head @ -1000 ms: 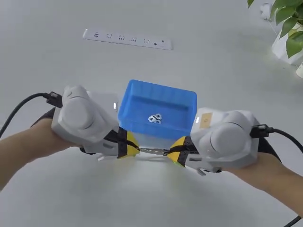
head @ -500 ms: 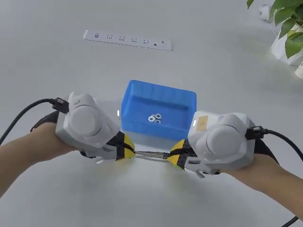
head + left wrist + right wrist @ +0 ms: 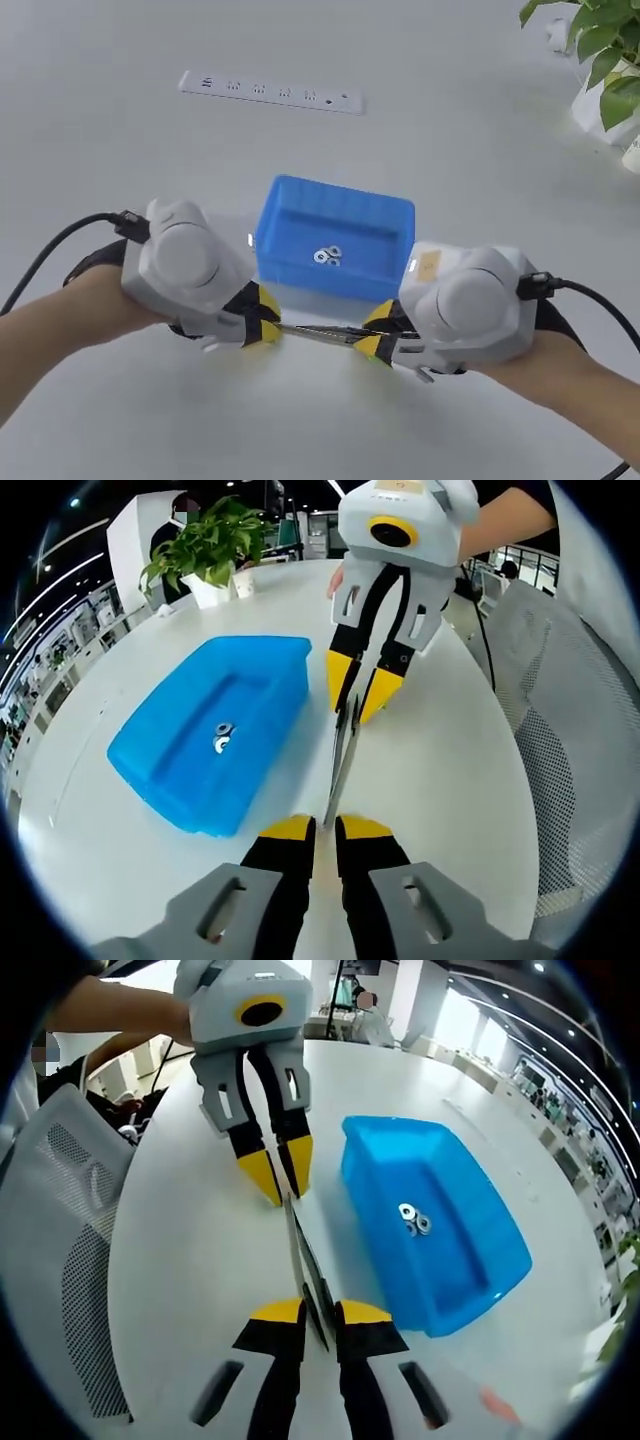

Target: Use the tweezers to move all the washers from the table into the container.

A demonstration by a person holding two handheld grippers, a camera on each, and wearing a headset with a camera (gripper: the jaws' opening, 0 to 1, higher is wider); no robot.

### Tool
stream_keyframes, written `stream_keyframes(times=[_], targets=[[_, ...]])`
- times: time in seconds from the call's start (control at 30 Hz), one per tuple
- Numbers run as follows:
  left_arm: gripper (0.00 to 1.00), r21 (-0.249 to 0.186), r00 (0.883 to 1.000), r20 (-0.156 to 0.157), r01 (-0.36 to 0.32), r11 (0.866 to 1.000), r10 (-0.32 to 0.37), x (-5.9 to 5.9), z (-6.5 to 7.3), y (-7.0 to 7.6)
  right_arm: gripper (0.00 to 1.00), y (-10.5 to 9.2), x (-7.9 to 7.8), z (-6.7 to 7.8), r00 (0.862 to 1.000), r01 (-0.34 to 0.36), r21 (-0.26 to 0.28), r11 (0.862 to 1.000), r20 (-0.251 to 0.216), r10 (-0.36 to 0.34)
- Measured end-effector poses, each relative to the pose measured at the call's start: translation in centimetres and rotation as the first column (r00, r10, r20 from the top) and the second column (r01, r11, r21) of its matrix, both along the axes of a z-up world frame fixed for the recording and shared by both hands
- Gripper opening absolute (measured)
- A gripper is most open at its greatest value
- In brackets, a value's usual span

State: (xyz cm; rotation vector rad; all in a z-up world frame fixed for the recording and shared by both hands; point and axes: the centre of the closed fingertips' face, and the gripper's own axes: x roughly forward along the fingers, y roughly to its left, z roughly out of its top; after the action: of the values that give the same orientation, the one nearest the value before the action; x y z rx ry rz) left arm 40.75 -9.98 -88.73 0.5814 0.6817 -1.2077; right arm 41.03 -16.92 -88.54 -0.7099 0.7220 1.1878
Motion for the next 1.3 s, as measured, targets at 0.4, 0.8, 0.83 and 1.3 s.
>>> stream_keyframes(times=[0.4, 0.8, 0.83, 1.3], targets=[[0.24, -0.154, 0.984, 0.009, -0.176, 0.972, 0.18, -2.2, 5.4, 2.3, 0.16, -2.3, -1.0, 4.9, 0.985, 0.171, 0.199, 0.965, 0.001, -0.175], [0.41, -0.317, 0.957, -0.09, -0.29, 0.903, 0.276, -10.3, 9.3, 2.4, 0.26, -6.1, -6.1, 9.6, 0.943, 0.323, 0.447, 0.834, -0.079, -0.323], [0.42, -0.322, 0.954, -0.106, -0.3, 0.898, 0.281, -11.1, 9.4, 2.5, 0.28, -6.1, -6.4, 9.8, 0.942, 0.326, 0.451, 0.83, -0.081, -0.326], [0.54, -0.36, 0.958, -0.115, -0.288, 0.888, 0.264, -14.4, 11.8, 2.2, 0.4, -4.4, -9.9, 11.5, 0.962, 0.27, 0.535, 0.801, -0.107, -0.253]])
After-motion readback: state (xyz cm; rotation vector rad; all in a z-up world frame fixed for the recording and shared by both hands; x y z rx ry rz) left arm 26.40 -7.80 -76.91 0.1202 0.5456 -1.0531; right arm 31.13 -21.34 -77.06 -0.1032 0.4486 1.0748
